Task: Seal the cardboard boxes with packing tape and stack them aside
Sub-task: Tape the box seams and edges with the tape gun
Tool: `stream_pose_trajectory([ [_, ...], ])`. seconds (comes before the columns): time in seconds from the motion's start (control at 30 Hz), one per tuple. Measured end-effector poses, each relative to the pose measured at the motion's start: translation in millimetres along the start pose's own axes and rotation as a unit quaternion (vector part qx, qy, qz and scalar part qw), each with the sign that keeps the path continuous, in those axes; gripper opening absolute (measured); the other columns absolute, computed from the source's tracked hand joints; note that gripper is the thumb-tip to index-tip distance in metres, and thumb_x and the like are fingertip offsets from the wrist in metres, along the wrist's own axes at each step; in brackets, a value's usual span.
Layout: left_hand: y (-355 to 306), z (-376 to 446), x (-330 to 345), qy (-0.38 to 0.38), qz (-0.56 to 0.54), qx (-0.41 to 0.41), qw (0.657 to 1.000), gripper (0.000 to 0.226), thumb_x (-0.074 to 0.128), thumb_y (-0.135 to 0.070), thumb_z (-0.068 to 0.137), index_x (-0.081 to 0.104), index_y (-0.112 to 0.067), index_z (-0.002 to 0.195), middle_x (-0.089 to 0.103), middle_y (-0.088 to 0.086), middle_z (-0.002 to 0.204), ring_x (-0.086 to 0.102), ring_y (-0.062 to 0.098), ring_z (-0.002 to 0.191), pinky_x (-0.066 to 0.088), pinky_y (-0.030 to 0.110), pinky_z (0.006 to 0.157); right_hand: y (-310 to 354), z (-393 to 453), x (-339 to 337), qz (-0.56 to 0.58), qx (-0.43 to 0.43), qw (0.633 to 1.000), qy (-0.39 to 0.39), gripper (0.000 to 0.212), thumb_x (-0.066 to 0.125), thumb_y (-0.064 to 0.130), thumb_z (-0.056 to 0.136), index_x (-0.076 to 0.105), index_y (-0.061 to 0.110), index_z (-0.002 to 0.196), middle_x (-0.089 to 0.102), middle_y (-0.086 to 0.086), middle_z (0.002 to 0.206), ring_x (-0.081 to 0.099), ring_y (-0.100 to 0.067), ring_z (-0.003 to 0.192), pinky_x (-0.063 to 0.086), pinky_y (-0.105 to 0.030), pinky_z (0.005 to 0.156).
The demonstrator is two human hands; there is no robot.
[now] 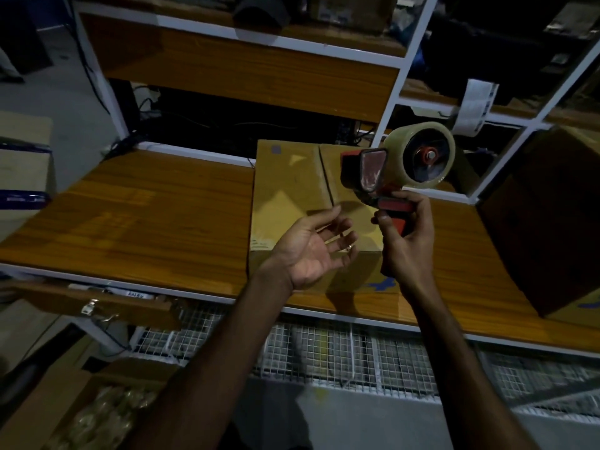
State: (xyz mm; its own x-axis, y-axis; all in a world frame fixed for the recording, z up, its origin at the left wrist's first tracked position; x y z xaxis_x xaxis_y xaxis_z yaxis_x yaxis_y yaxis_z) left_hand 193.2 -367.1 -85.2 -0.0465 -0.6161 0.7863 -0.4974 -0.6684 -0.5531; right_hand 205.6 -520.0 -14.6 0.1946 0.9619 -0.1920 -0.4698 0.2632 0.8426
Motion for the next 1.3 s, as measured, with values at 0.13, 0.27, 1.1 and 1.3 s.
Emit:
stream_pose_trajectory([
  [0.13, -10, -11, -14, -0.009, -0.031, -0.006, 0.999, 0.019, 0.065, -0.015, 0.096, 0.065, -0.009, 0.079, 0.072, 0.01, 0.097, 0.071, 0.025, 0.087, 0.058, 0.041, 0.08, 3, -3, 11, -0.023, 0.014, 1.0, 0.007, 0.035, 0.065, 0.002, 0.1, 0.054, 0.015, 0.13, 0.061, 0.009, 0.129, 0.063, -0.016, 0.118, 0.057, -0.034, 0.095],
  [0.27, -36, -22, -51, -0.072, 0.03, 0.009, 0.997, 0.01, 0.063, -0.009, 0.098, 0.06, -0.008, 0.088, 0.075, 0.011, 0.096, 0.074, 0.023, 0.079, 0.062, 0.036, 0.068, -1, -7, 33, -0.108, 0.03, 0.993, 0.02, 0.034, 0.067, 0.004, 0.098, 0.056, 0.023, 0.125, 0.063, 0.039, 0.109, 0.063, 0.003, 0.104, 0.057, -0.033, 0.089],
  [1.1, -69, -57, -226, -0.092, 0.114, 0.029, 0.989, 0.023, 0.069, -0.015, 0.087, 0.073, -0.018, 0.065, 0.068, 0.005, 0.083, 0.068, 0.017, 0.071, 0.052, 0.029, 0.068, -17, -5, 80, -0.261, -0.02, 0.958, 0.121, 0.043, 0.066, 0.006, 0.099, 0.056, 0.026, 0.135, 0.07, -0.001, 0.133, 0.066, -0.015, 0.125, 0.06, -0.044, 0.1],
  [1.3, -53, -50, -242, -0.085, 0.011, 0.004, 0.996, 0.019, 0.067, -0.013, 0.088, 0.068, -0.007, 0.07, 0.063, 0.008, 0.076, 0.063, 0.016, 0.065, 0.056, 0.025, 0.056, -28, -13, 91, -0.29, -0.035, 0.95, 0.113, 0.042, 0.07, 0.012, 0.097, 0.058, 0.032, 0.131, 0.07, 0.004, 0.129, 0.066, -0.019, 0.121, 0.059, -0.055, 0.091],
])
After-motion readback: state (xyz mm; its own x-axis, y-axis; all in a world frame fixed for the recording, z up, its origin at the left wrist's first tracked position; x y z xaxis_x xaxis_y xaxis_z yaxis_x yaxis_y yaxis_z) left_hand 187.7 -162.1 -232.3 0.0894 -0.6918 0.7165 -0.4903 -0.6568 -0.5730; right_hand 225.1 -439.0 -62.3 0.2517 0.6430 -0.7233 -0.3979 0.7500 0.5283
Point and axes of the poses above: each hand's wrist, its own z-axis towards the middle knuckle, its own x-axis out of the palm, y = z × x, the point moved 10 cm from there along z, towards the middle knuckle
